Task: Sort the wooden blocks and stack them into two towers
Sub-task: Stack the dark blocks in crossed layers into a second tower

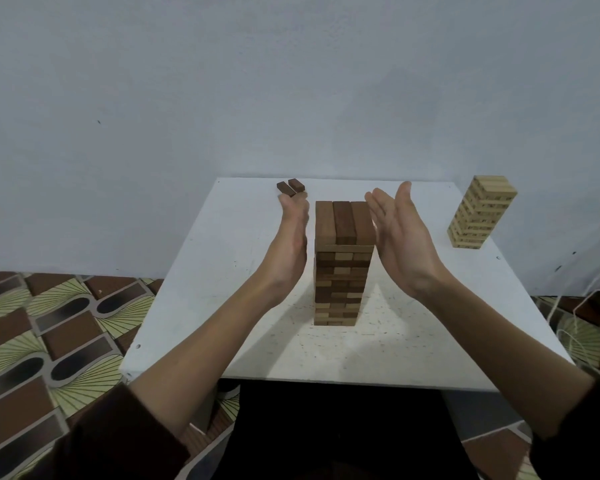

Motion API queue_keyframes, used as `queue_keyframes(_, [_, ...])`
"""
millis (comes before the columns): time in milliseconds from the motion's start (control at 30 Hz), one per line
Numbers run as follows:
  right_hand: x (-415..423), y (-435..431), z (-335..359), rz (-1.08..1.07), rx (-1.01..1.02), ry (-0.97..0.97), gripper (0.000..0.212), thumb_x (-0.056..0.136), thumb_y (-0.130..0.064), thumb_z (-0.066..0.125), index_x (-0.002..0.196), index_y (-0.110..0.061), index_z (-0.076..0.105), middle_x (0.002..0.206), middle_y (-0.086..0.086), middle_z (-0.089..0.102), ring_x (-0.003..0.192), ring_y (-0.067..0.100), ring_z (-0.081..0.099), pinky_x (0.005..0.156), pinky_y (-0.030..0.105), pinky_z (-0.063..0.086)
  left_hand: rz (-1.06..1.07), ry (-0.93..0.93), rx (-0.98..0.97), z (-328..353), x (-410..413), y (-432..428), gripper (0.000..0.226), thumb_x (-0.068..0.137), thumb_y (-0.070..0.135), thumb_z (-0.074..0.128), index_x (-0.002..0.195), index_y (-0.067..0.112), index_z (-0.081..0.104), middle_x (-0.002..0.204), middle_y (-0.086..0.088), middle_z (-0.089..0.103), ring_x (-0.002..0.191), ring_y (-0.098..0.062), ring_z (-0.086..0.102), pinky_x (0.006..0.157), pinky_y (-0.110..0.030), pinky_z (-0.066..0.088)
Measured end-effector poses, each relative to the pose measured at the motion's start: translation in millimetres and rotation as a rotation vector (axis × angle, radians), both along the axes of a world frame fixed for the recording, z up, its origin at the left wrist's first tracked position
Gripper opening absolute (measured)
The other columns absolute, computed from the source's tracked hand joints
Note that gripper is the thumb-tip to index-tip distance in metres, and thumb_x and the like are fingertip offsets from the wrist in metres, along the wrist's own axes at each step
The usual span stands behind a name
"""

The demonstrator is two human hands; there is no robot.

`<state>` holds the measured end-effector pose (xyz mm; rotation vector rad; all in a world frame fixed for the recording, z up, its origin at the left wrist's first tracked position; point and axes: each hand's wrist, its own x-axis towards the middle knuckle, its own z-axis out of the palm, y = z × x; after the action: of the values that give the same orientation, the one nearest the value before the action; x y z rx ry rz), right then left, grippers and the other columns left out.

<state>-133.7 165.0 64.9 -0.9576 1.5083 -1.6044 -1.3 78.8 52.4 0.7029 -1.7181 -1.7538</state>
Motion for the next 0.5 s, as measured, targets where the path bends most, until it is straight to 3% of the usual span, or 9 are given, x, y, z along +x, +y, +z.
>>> queue_keyframes(33, [-6,-2,-2,-0.012,0.005,-0.048,0.079,0.092,-0.066,0.019,0.15,-0.013,0.015,0.157,0.001,0.021,0.142,0.011,0.022,0.119,0.034,0.013,-0.028,0.04,0.042,-5,1,-7,0.078,0.088,0.072,0.009,0.149,0.027,0.025,0.157,0.011,0.016,0.144,-0.004,0.013,0.119,-0.028,0.003])
queue_keyframes(100, [-18,-8,-10,-0.044,0.022,-0.07,0.066,0.097,-0.055,0.015,0.148,-0.015,0.023,0.153,0.0,0.03,0.139,0.012,0.03,0.118,0.036,0.018,0.034,0.067,0.082,-9,5,-17,0.063,0.093,0.063,0.005,0.136,0.031,0.039,0.155,0.008,0.025,0.142,-0.006,0.02,0.12,-0.036,0.011])
queue_keyframes(200, [-39,-20,-22,-0.088,0.11,0.052,0.051,0.1,-0.046,0.028,0.137,-0.014,0.041,0.14,0.004,0.046,0.127,0.019,0.045,0.111,0.04,0.033,0.162,-0.021,0.051,-21,6,-32,0.052,0.097,0.054,0.015,0.133,0.026,0.04,0.145,0.003,0.039,0.135,-0.011,0.034,0.116,-0.035,0.023])
queue_keyframes(267, [-56,-33,-35,-0.108,0.185,0.131,0.039,0.099,-0.037,0.042,0.129,-0.013,0.048,0.129,0.004,0.053,0.118,0.021,0.053,0.103,0.039,0.042,0.191,-0.134,-0.038,-35,4,-52,0.032,0.101,0.044,0.029,0.116,0.022,0.046,0.123,0.002,0.047,0.115,-0.012,0.043,0.101,-0.031,0.032])
queue_keyframes(333, [-73,-46,-49,-0.094,0.277,0.246,0.033,0.097,-0.03,0.049,0.125,-0.013,0.052,0.124,0.001,0.055,0.112,0.02,0.056,0.096,0.035,0.046,0.198,-0.267,-0.135,-49,0,-73,0.013,0.1,0.03,0.039,0.102,0.018,0.045,0.108,0.0,0.044,0.101,-0.013,0.041,0.088,-0.028,0.032])
queue_keyframes(400, [-87,-62,-60,-0.069,0.349,0.364,0.028,0.096,-0.023,0.051,0.122,-0.013,0.055,0.122,0.0,0.056,0.108,0.016,0.056,0.09,0.029,0.045,0.187,-0.377,-0.205,-64,-8,-93,0.023,0.099,0.025,0.044,0.117,0.014,0.052,0.121,0.0,0.048,0.111,-0.014,0.044,0.091,-0.024,0.032])
queue_keyframes(500, [-98,-84,-71,-0.026,0.41,0.517,0.025,0.095,-0.012,0.052,0.12,-0.011,0.057,0.123,0.004,0.057,0.106,0.014,0.054,0.092,0.028,0.043,0.179,-0.521,-0.307,-82,-22,-121,0.044,0.097,0.023,0.05,0.138,0.008,0.041,0.142,-0.006,0.041,0.129,-0.02,0.04,0.1,-0.025,0.031])
